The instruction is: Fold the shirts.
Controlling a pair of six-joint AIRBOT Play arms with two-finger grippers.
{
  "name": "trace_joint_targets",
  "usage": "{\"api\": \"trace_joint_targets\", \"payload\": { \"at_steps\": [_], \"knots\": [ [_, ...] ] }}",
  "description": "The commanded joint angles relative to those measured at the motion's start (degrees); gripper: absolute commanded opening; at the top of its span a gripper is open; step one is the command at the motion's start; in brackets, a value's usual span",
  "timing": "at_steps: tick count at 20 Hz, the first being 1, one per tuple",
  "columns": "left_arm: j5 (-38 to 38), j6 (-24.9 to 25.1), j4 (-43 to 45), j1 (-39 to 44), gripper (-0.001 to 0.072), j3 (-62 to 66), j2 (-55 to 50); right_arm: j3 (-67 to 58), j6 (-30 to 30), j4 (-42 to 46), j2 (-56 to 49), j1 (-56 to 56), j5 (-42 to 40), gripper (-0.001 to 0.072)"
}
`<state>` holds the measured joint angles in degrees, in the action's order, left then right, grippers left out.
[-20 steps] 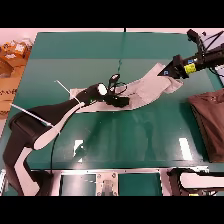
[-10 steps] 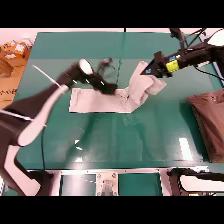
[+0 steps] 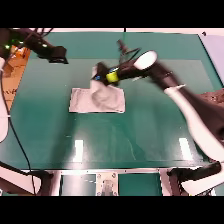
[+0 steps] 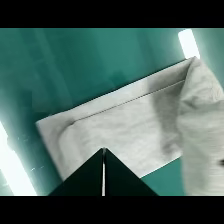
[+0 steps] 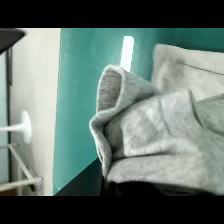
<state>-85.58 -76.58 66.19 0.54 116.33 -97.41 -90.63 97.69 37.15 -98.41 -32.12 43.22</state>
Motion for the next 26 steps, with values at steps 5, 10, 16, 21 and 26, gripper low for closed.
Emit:
{"api": "trace_joint_targets", "payload": {
  "at_steps": [5,10,16,21,26],
  "knots": [
    [-2.6,0.6,0.7,-7.7,0.0018,1.1,0.6,-1.8,-9.0,-13.8,-12.3,-8.4,-12.4,0.0424],
    [-1.9,0.6,0.2,-7.6,0.0018,1.1,0.6,-1.8,-9.3,-14.2,-10.6,2.6,0.3,0.0388],
    [-2.1,0.1,0.2,-7.6,0.0018,0.9,0.6,-1.8,-10.2,-12.1,-10.8,16.6,12.7,0.0509],
    [-1.9,0.1,0.2,-7.6,0.0018,0.9,0.6,-1.7,-11.0,4.8,-10.8,28.9,29.1,0.0509],
    [-1.9,0.1,0.2,-7.6,0.0018,0.9,0.6,4.4,-14.4,5.0,-11.1,25.4,22.7,0.0559]
  ]
}}
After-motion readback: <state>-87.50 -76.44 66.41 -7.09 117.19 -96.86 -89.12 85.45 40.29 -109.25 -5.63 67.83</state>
